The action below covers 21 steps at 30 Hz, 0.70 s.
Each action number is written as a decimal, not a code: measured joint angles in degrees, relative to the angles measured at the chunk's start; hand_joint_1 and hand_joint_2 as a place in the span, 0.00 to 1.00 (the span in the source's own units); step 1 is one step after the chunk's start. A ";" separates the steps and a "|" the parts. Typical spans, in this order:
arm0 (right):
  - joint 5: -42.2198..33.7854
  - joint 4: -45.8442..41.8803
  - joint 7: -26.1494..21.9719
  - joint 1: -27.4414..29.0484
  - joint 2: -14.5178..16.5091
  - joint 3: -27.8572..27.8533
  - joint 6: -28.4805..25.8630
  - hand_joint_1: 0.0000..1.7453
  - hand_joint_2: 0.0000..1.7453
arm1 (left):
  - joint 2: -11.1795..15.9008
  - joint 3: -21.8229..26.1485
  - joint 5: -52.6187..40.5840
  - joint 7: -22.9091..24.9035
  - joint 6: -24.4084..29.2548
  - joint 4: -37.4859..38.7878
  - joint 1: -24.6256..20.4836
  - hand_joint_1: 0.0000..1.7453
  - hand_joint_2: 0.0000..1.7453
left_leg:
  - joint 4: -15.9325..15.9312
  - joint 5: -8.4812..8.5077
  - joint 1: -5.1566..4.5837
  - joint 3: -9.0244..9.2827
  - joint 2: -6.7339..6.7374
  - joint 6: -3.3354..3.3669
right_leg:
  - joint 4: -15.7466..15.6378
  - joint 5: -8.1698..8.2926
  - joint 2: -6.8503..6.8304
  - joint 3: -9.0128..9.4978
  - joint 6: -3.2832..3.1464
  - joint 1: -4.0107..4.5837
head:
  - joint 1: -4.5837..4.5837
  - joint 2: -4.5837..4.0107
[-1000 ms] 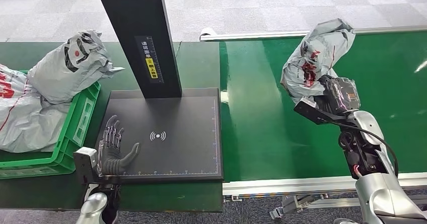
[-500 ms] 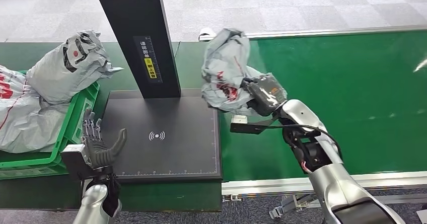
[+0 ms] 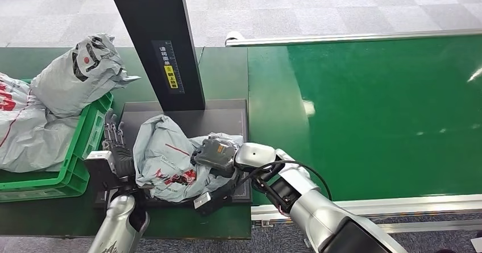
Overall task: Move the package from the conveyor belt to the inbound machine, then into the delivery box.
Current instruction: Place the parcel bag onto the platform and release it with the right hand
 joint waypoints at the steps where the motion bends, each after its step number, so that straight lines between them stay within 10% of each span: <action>1: 0.16 0.99 0.98 -0.08 0.16 0.78 1.47 1.00 1.00 | -0.03 -0.23 -0.40 0.00 0.39 0.32 -0.23 0.00 1.00 | 0.00 0.00 0.00 0.01 0.00 0.00 | 0.00 0.00 0.00 0.00 0.00 0.00 | 0.00 0.00; 7: 0.91 3.36 4.17 -0.64 0.53 2.73 5.67 1.00 1.00 | -0.19 -0.85 -1.68 0.00 1.58 1.03 -0.93 0.00 1.00 | 0.00 0.00 0.00 0.04 0.01 0.00 | 0.00 0.00 0.01 0.00 0.00 0.00 | -0.03 0.00; 11: 2.15 7.42 19.91 -3.00 0.98 6.29 1.48 0.00 1.00 | -0.44 -1.74 -2.20 -0.01 2.07 2.15 -1.67 0.00 1.00 | -0.01 0.02 0.00 0.32 0.00 0.01 | -0.03 0.00 -0.01 0.33 -0.01 0.00 | 0.00 0.00; 21: -7.85 8.24 13.93 -3.24 -1.20 0.42 -12.95 0.00 1.00 | -0.54 -1.72 -2.95 0.09 1.44 2.20 -1.17 0.00 1.00 | 0.05 0.11 -0.01 0.19 0.00 0.03 | -0.02 0.17 0.00 0.17 0.00 0.01 | -0.01 0.00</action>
